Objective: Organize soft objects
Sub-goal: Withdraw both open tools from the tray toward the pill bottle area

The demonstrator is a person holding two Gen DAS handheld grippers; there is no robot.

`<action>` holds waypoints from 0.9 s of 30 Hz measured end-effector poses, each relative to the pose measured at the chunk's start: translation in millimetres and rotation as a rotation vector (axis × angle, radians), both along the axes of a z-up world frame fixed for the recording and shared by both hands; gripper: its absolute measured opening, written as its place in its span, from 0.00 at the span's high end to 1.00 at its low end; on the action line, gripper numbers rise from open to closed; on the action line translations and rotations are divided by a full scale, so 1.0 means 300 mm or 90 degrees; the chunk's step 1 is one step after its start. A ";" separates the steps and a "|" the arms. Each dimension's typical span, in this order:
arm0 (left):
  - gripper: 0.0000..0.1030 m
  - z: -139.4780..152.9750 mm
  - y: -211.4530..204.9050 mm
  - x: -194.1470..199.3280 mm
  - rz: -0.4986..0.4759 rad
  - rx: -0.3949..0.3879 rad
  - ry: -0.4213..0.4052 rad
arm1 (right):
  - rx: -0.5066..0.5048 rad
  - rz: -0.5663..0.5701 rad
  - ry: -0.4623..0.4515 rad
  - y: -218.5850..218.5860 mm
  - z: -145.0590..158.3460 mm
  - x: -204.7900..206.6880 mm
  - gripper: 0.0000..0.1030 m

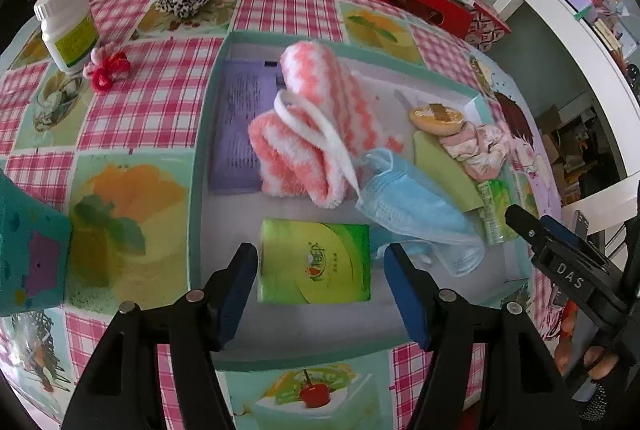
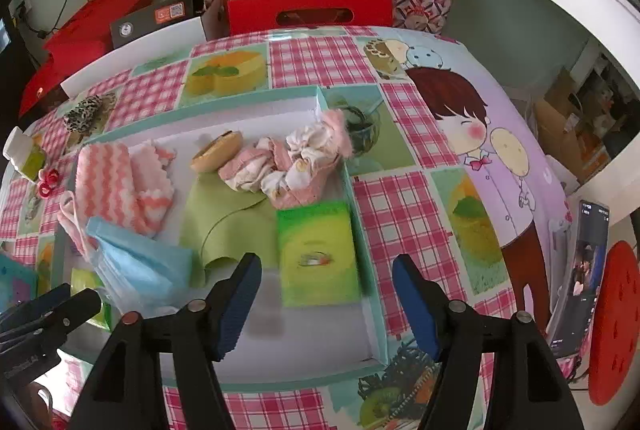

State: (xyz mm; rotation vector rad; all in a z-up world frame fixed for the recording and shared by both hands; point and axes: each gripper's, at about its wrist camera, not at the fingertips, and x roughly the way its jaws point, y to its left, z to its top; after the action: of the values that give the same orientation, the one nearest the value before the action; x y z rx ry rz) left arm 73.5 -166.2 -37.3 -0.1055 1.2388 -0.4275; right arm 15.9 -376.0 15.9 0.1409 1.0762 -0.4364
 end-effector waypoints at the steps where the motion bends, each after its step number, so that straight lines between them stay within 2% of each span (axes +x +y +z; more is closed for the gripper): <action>1: 0.35 0.003 0.000 -0.001 0.001 0.002 -0.004 | -0.003 0.001 0.001 0.003 0.000 0.001 0.30; 8: 0.35 0.034 0.020 -0.001 0.005 0.008 -0.035 | -0.013 0.009 0.008 0.019 -0.006 0.008 0.27; 9: 0.33 0.037 0.024 -0.001 0.006 0.008 -0.039 | -0.014 0.010 0.008 0.021 -0.006 0.010 0.25; 10: 0.27 0.041 0.026 0.000 0.008 0.010 -0.043 | -0.016 0.012 0.008 0.025 -0.006 0.011 0.24; 13: 0.15 0.052 0.040 0.004 0.020 0.018 -0.063 | -0.027 0.024 0.004 0.039 -0.003 0.017 0.11; 14: 0.15 0.056 0.046 0.007 0.029 0.028 -0.073 | -0.033 0.026 0.000 0.043 0.000 0.020 0.02; 15: 0.14 0.059 0.050 0.009 0.037 0.037 -0.078 | -0.040 0.027 -0.005 0.049 0.005 0.021 0.00; 18: 0.10 0.058 0.069 0.017 0.053 0.044 -0.080 | -0.046 0.034 -0.007 0.062 0.009 0.027 0.00; 27: 0.09 0.064 0.083 0.026 0.062 0.047 -0.092 | -0.053 0.043 0.001 0.079 0.001 0.036 0.00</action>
State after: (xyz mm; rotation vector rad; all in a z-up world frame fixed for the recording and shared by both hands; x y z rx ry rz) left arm 81.2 -141.2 -18.2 -0.0712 1.1010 -0.2992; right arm 26.6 -352.3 16.1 0.0304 1.0603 -0.4198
